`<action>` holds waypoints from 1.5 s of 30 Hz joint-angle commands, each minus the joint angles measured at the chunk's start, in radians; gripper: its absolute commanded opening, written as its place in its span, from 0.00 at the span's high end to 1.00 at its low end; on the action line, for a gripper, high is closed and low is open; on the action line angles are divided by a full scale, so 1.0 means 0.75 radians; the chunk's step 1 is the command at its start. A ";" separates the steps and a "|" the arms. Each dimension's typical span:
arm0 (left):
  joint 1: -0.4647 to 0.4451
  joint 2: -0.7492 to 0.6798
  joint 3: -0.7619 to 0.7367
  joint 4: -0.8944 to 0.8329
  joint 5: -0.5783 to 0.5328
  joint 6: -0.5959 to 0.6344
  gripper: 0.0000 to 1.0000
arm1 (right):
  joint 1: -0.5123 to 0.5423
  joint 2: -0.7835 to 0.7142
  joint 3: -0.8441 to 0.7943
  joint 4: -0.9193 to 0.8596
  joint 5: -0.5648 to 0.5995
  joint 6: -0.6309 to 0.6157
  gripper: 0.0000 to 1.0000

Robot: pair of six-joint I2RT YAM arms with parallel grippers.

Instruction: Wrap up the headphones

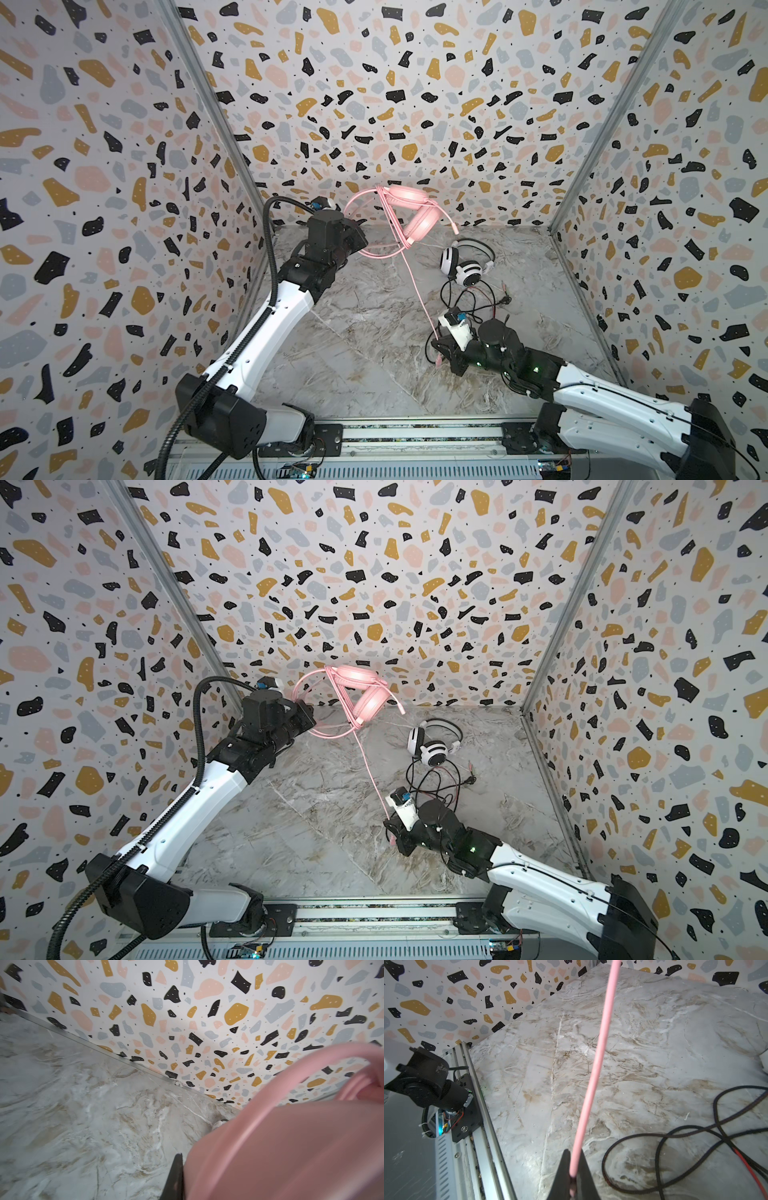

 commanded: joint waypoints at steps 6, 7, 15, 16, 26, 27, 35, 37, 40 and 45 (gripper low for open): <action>0.074 -0.025 -0.054 0.218 -0.242 0.037 1.00 | 0.203 -0.017 0.189 -0.358 0.301 0.070 0.93; 0.073 -0.010 -0.062 0.214 -0.245 0.054 1.00 | 0.224 -0.007 0.214 -0.369 0.329 0.065 0.94; 0.055 -0.055 -0.283 0.214 -0.355 0.207 1.00 | 0.237 0.085 0.500 -0.478 0.495 -0.038 0.94; 0.035 -0.074 -0.321 0.224 -0.379 0.234 1.00 | 0.236 0.091 0.541 -0.490 0.523 -0.054 0.94; -0.329 -0.112 -0.383 -0.005 -0.534 0.520 1.00 | 0.022 0.146 0.792 -0.481 0.558 -0.275 0.94; -0.360 -0.126 -0.396 -0.020 -0.507 0.540 1.00 | -0.009 0.155 0.811 -0.479 0.554 -0.294 0.94; -0.474 -0.216 -0.453 -0.102 -0.228 0.607 1.00 | -0.209 0.213 0.827 -0.415 0.474 -0.385 0.94; -0.483 -0.226 -0.450 -0.159 -0.178 0.620 1.00 | -0.270 0.223 0.805 -0.368 0.418 -0.398 0.95; -0.489 -0.216 -0.439 -0.258 -0.067 0.661 1.00 | -0.363 0.257 0.811 -0.344 0.265 -0.392 0.95; -0.511 -0.217 -0.436 -0.345 0.071 0.682 1.00 | -0.405 0.307 0.791 -0.254 0.094 -0.388 0.94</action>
